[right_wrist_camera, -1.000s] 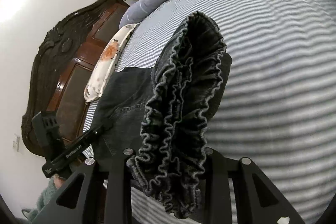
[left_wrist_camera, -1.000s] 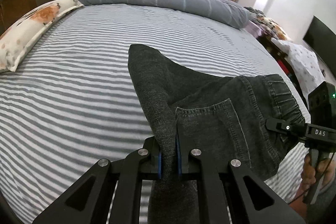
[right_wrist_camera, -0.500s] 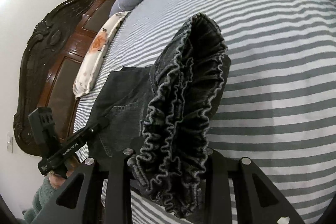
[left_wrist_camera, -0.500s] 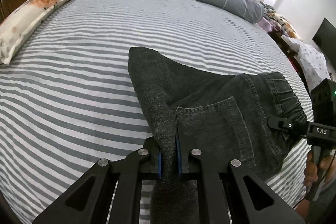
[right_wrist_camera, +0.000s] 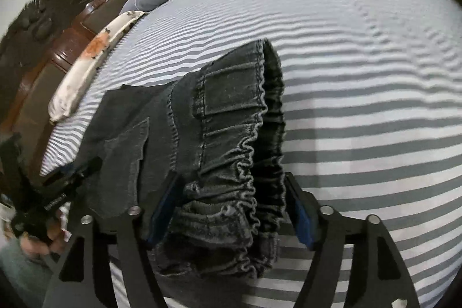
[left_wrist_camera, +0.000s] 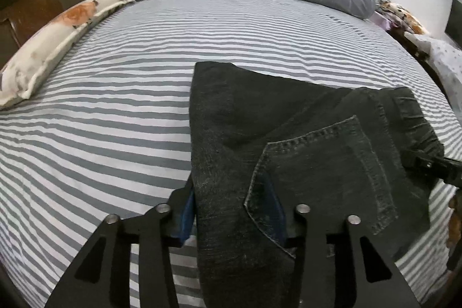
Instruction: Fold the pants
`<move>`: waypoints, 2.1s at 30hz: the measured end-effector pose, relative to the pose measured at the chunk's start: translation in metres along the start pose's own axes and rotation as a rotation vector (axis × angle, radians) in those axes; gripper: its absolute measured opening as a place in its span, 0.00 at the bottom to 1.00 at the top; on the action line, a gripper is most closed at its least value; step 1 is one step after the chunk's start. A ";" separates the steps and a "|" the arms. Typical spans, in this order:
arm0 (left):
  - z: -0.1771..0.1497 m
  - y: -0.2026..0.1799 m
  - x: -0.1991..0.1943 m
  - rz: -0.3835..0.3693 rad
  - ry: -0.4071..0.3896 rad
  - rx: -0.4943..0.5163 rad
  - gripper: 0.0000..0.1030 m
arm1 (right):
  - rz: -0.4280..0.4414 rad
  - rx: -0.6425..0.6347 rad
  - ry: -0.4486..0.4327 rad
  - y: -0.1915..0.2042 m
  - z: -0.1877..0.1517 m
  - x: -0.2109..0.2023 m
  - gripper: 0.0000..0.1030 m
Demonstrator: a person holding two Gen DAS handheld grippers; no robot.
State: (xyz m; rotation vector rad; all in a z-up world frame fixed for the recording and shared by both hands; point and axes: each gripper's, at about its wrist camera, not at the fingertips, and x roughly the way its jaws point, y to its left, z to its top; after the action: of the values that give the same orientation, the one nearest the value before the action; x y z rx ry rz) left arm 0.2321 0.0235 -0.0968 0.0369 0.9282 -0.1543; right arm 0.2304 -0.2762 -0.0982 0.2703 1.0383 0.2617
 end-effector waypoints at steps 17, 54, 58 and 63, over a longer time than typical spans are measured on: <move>-0.008 0.007 -0.010 0.098 -0.018 -0.056 0.72 | -0.176 -0.063 -0.100 0.016 -0.010 -0.023 0.79; -0.119 -0.037 -0.187 0.189 -0.097 -0.105 0.72 | -0.293 -0.173 -0.227 0.130 -0.143 -0.147 0.98; -0.120 -0.043 -0.194 0.180 -0.106 -0.089 0.72 | -0.296 -0.182 -0.230 0.132 -0.146 -0.152 0.98; -0.121 -0.047 -0.200 0.175 -0.119 -0.078 0.72 | -0.288 -0.189 -0.229 0.133 -0.148 -0.155 0.98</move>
State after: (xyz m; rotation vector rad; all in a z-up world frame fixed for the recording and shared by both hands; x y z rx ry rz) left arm 0.0115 0.0119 -0.0077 0.0358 0.8078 0.0416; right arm 0.0148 -0.1897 0.0013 -0.0224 0.8074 0.0649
